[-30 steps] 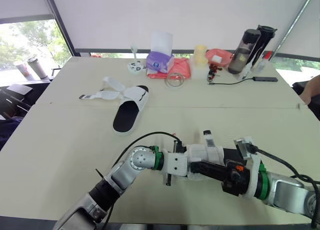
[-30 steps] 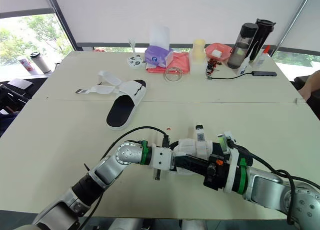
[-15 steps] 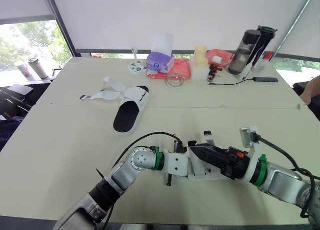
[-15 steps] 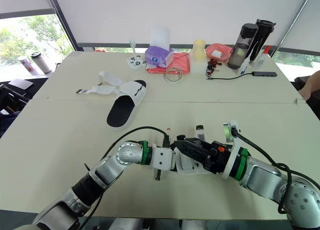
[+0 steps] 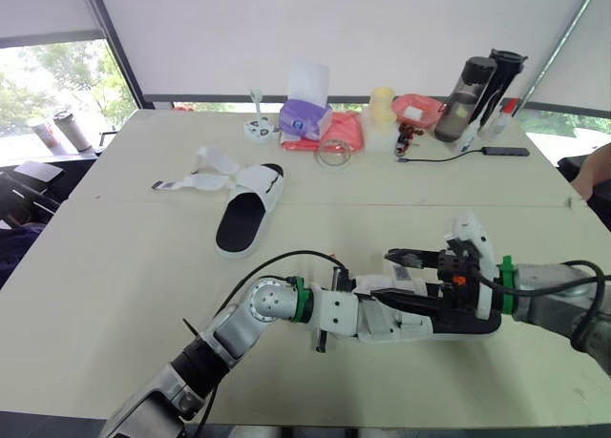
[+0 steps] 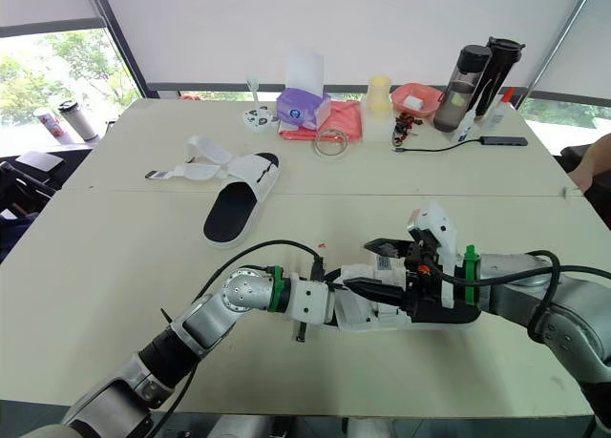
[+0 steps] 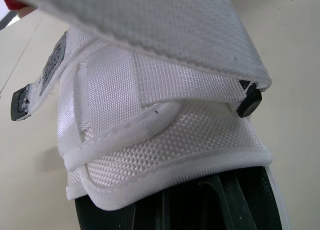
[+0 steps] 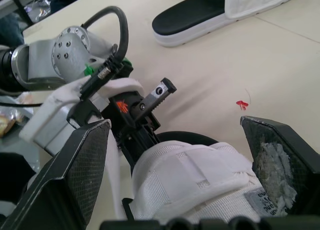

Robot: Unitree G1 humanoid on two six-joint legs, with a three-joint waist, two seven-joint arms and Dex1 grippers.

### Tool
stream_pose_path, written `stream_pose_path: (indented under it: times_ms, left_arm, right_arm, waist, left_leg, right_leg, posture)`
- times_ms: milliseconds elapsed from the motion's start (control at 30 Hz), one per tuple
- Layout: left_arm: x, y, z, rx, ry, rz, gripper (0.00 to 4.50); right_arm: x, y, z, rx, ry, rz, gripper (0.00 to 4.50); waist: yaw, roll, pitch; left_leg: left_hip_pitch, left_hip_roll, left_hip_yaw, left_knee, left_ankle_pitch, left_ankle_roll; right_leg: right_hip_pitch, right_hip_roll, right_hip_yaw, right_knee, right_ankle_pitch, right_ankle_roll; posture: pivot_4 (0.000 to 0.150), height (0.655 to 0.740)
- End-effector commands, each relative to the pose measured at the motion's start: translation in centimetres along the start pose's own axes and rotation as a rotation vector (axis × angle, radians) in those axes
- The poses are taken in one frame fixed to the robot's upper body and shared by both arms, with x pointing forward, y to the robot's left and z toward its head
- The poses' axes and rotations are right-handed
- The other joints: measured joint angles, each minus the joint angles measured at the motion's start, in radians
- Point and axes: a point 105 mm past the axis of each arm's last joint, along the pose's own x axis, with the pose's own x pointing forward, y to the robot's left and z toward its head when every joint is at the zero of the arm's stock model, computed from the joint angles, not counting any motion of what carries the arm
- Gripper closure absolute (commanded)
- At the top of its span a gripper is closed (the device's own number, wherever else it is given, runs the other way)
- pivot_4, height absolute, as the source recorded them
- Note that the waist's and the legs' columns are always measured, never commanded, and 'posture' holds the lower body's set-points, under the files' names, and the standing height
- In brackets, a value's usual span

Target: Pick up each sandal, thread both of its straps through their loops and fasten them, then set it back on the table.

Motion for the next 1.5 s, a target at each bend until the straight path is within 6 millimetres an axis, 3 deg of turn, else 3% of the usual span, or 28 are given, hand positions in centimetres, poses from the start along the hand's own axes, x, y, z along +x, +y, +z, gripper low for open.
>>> stream_pose_path:
  times_ms: [33,333,433,567,933,1033,1200,1267,1500]
  left_arm:
    - [-1.0,-1.1,-4.0,-0.067,0.157,-0.019,4.5]
    - [-1.2,-1.1,-4.1,-0.072,0.161,-0.012,4.5]
    - [-1.3,-1.1,-4.1,-0.074,0.161,-0.012,4.5]
    - [-1.1,-1.1,-4.1,-0.071,0.158,-0.019,4.5]
    - [-0.9,-1.0,-4.1,-0.068,0.154,-0.019,4.5]
    - [-0.9,-0.9,-4.1,-0.07,0.155,-0.015,4.5]
    - [-0.9,-0.9,-4.1,-0.072,0.156,-0.007,4.5]
    - [-0.9,-0.9,-4.1,-0.072,0.156,-0.006,4.5]
    - [-1.0,-1.0,-4.0,-0.072,0.155,-0.005,4.5]
  right_arm:
    - [-1.1,-0.3,0.5,-0.056,0.005,0.008,0.03]
    - [-2.7,0.0,-0.3,-0.048,0.023,-0.054,0.03]
    - [-3.0,1.1,-0.3,-0.038,0.03,-0.028,0.03]
    - [-1.9,2.8,0.1,-0.047,0.013,0.028,0.03]
    - [0.3,2.9,1.2,-0.017,-0.05,0.086,0.03]
    - [0.7,3.0,1.2,-0.011,-0.044,0.11,0.89]
    - [1.1,3.1,0.8,-0.01,-0.023,0.139,3.66]
    - [1.1,3.1,0.8,-0.009,-0.022,0.141,4.45]
    - [0.6,3.4,1.0,0.002,-0.022,0.163,4.45]
  waist:
    - [0.0,0.0,0.0]
    - [0.0,0.0,0.0]
    - [-0.002,0.001,0.0]
    - [-0.002,0.0,0.0]
    - [-0.002,0.0,0.0]
    - [-0.002,0.0,0.0]
    - [-0.002,0.0,0.0]
    - [-0.003,0.0,0.0]
    - [-0.002,0.0,0.0]
  left_leg:
    - [0.0,0.0,0.0,0.0,0.0,0.0]
    - [0.001,0.0,0.0,0.0,-0.001,-0.001]
    - [0.002,0.0,0.0,0.0,-0.001,-0.001]
    - [0.003,0.001,0.0,0.0,-0.001,-0.002]
    - [0.007,0.001,0.0,-0.001,-0.002,-0.003]
    - [0.007,0.001,0.0,-0.001,-0.002,-0.003]
    - [0.007,0.001,0.0,-0.001,-0.002,-0.003]
    - [0.007,0.001,0.0,-0.001,-0.002,-0.003]
    - [0.007,0.001,0.0,-0.002,-0.002,-0.003]
  right_leg:
    - [0.0,0.0,0.0,0.0,0.0,0.0]
    - [0.0,0.0,0.0,0.001,0.001,-0.001]
    - [0.0,0.0,0.0,0.001,0.001,0.0]
    - [0.001,0.0,0.0,0.002,0.001,-0.001]
    - [0.007,0.0,0.0,0.0,0.0,0.001]
    - [0.007,0.0,0.0,-0.001,0.0,-0.001]
    - [0.007,0.0,0.0,-0.001,0.0,0.0]
    - [0.007,0.0,0.0,-0.001,0.0,0.0]
    - [0.007,0.0,0.0,-0.001,0.0,0.0]
  posture:
    - [0.15,0.74]
    - [0.15,0.74]
    - [0.15,0.74]
    - [0.15,0.74]
    - [0.15,0.74]
    - [0.15,0.74]
    - [0.15,0.74]
    - [0.15,0.74]
    - [0.15,0.74]
